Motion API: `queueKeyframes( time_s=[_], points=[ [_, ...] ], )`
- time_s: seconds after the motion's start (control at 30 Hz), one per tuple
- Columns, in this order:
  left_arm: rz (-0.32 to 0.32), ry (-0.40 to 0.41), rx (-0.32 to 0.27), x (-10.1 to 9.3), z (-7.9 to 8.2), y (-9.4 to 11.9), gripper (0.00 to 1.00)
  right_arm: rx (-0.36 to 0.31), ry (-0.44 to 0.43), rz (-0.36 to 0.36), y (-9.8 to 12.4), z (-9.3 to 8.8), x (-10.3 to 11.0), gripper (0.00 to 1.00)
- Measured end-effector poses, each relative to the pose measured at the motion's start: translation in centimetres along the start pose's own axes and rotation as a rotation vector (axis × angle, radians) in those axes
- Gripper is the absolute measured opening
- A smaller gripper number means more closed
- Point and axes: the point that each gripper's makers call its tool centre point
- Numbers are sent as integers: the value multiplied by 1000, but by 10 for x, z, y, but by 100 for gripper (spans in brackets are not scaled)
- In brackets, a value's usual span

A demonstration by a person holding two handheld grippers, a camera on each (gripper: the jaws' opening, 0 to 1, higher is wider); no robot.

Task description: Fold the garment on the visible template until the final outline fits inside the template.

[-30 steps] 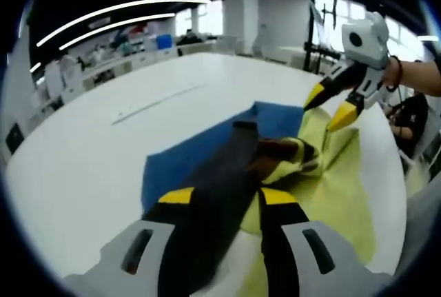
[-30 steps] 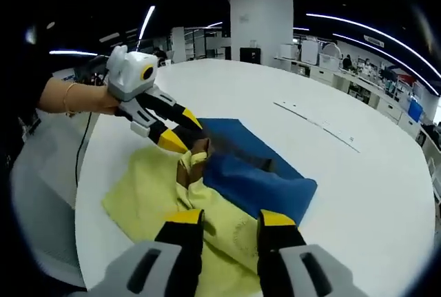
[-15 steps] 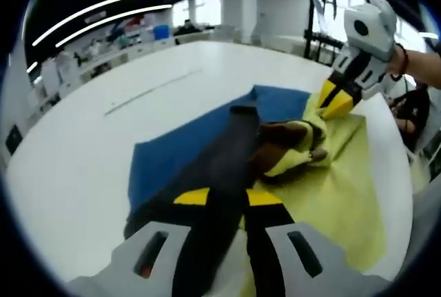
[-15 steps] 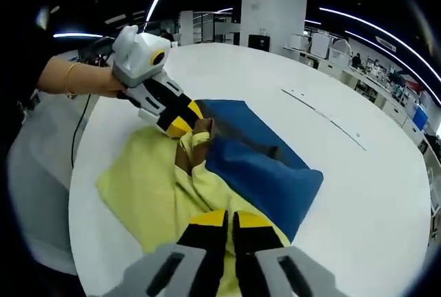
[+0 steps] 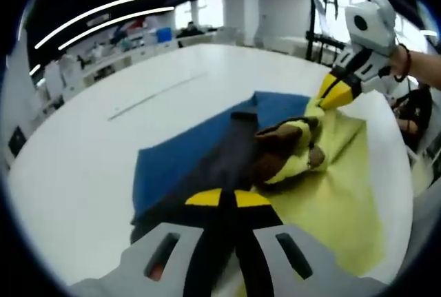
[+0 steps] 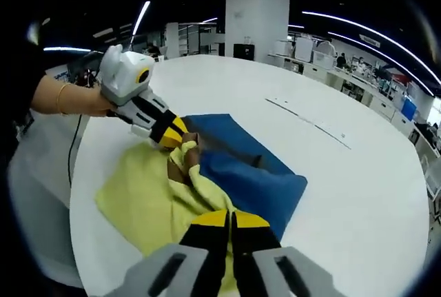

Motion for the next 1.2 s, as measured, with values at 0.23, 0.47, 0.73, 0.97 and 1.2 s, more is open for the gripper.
queueKeyframes(
  time_s=[0.23, 0.47, 0.73, 0.97, 1.2],
  points=[
    [20, 8, -41, -3, 12, 17, 1, -60, -88, -107, 19, 7, -20, 0],
    [65, 24, -108, 6, 27, 41, 0, -85, -208, -178, 37, 4, -38, 0],
    [115, 71, -156, 24, 35, 69, 0, -61, -265, -235, 49, -7, -47, 0],
    [181, 104, -191, 43, 34, 98, 0, -31, -294, -260, 54, -14, -50, 0],
    [246, 139, -179, 65, 17, 117, 0, -13, -309, -281, 59, -21, -54, 0]
  ],
)
Point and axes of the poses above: the point that each gripper's makers call its tool centre point, and the gripper's own axes: y roughly backward along the fingers, x roughly to its left, z roughly out of its top, and after that the axes turned 11 degrees about y, right-handed
